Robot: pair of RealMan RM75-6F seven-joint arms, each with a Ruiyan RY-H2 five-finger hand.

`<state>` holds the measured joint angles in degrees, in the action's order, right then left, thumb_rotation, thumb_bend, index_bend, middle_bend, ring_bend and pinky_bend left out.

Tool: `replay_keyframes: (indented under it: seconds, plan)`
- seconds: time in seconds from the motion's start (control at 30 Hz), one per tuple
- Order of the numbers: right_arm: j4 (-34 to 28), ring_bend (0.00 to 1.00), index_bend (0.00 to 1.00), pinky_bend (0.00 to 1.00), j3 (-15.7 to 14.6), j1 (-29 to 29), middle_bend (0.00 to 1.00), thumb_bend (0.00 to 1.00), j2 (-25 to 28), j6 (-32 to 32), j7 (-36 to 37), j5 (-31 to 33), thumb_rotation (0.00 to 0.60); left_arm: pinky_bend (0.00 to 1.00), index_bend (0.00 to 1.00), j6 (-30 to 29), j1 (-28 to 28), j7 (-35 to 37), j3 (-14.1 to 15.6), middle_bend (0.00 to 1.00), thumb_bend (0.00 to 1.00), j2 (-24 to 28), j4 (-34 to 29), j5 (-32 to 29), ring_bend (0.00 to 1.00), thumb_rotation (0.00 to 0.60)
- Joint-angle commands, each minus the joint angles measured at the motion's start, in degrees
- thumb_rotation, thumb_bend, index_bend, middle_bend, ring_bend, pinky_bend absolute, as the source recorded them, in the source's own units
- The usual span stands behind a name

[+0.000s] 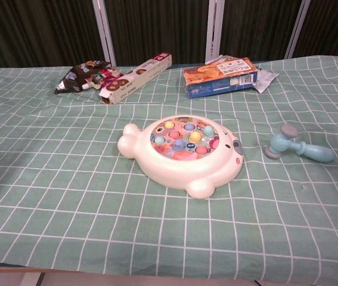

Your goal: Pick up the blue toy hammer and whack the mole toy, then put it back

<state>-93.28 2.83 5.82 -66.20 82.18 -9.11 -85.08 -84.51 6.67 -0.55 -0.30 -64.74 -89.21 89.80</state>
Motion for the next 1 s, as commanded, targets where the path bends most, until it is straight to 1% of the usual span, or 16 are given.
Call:
replay_keyframes:
  seconds: [0.03, 0.13, 0.23, 0.3, 0.37, 0.43, 0.5, 0.53, 0.57, 0.63, 0.7, 0.83, 0.9, 1.0]
  plan:
    - [1.0, 0.0, 0.0, 0.0, 0.2, 0.35, 0.0, 0.23, -0.32, 0.1, 1.01, -0.66, 0.6, 0.11, 0.0, 0.04, 0.06, -0.07, -0.05, 0.02, 0.38, -0.05, -0.12, -0.03, 0.0, 0.6]
    - [2.72, 0.0, 0.0, 0.0, 0.97, 1.37, 0.0, 0.23, -1.26, -0.68, 6.38, -0.93, 0.6, 0.11, 0.0, 0.29, 0.16, -0.3, -0.05, 0.02, 0.38, -0.16, -0.07, -0.14, 0.0, 0.6]
    - [4.71, 0.0, 0.01, 0.0, 2.55, 2.71, 0.0, 0.23, -2.71, -2.71, 11.98, 1.13, 0.6, 0.11, 0.0, 0.49, 0.37, 0.24, -0.1, 0.02, 0.38, -0.1, -0.04, -0.04, 0.0, 0.6]
    - [5.06, 0.0, 0.05, 0.0, 3.83, 3.88, 0.0, 0.23, -3.37, -4.99, 15.17, 3.32, 0.6, 0.11, 0.0, 0.64, 0.51, 0.55, -0.08, 0.02, 0.37, -0.08, -0.03, 0.06, 0.0, 0.6]
    - [4.71, 0.0, 0.12, 0.0, 4.88, 5.16, 0.04, 0.23, -3.25, -7.49, 16.28, 5.25, 0.6, 0.11, 0.0, 0.78, 0.62, 0.74, -0.03, 0.02, 0.37, -0.05, 0.05, 0.18, 0.0, 0.6]
    - [3.94, 0.0, 0.2, 0.0, 5.97, 7.05, 0.1, 0.23, -2.66, -10.98, 15.49, 7.58, 0.6, 0.11, 0.0, 0.93, 0.71, 0.92, 0.04, 0.02, 0.37, 0.0, 0.09, 0.27, 0.0, 0.6]
    - [3.38, 0.01, 0.27, 0.02, 7.23, 9.04, 0.16, 0.23, -2.67, -14.15, 13.08, 10.59, 0.6, 0.11, 0.0, 0.99, 0.75, 1.12, 0.04, 0.02, 0.37, 0.04, 0.12, 0.24, 0.0, 0.6]
    - [3.19, 0.03, 0.33, 0.06, 7.74, 9.89, 0.2, 0.24, -2.84, -15.52, 11.89, 12.11, 0.6, 0.11, 0.0, 0.98, 0.75, 1.15, 0.03, 0.02, 0.37, 0.02, 0.15, 0.22, 0.0, 0.6]
    - [3.05, 0.07, 0.38, 0.12, 8.23, 10.73, 0.24, 0.25, -3.1, -16.86, 10.57, 13.79, 0.6, 0.11, 0.0, 0.97, 0.76, 1.23, 0.03, 0.02, 0.37, 0.03, 0.14, 0.23, 0.0, 0.6]
    - [2.94, 0.12, 0.45, 0.21, 9.39, 12.62, 0.27, 0.27, -4.0, -19.33, 7.69, 17.53, 0.6, 0.11, 0.0, 0.93, 0.78, 1.37, 0.06, 0.02, 0.37, 0.09, 0.07, 0.3, 0.0, 0.6]
    - [3.06, 0.16, 0.49, 0.25, 9.85, 14.57, 0.28, 0.31, -4.58, -21.86, 4.79, 20.12, 0.6, 0.11, 0.0, 1.13, 0.85, 1.48, 0.14, 0.02, 0.37, 0.19, 0.03, 0.31, 0.0, 0.6]
    - [3.44, 0.22, 0.54, 0.3, 10.74, 17.93, 0.3, 0.34, -5.74, -25.53, 1.08, 24.27, 0.6, 0.11, 0.0, 1.5, 1.05, 1.29, 0.24, 0.02, 0.37, 0.16, 0.04, 0.37, 0.0, 0.6]
    - [4.07, 0.23, 0.56, 0.31, 11.06, 19.45, 0.3, 0.35, -6.71, -26.56, -0.9, 26.27, 0.6, 0.11, 0.0, 1.54, 1.1, 1.08, 0.26, 0.01, 0.37, 0.0, 0.15, 0.43, 0.0, 0.6]
    - [5.07, 0.23, 0.55, 0.31, 11.45, 20.93, 0.3, 0.35, -8.25, -27.23, -2.18, 28.53, 0.6, 0.11, 0.0, 1.59, 1.09, 0.79, 0.38, 0.0, 0.37, -0.06, 0.09, 0.47, 0.0, 0.6]
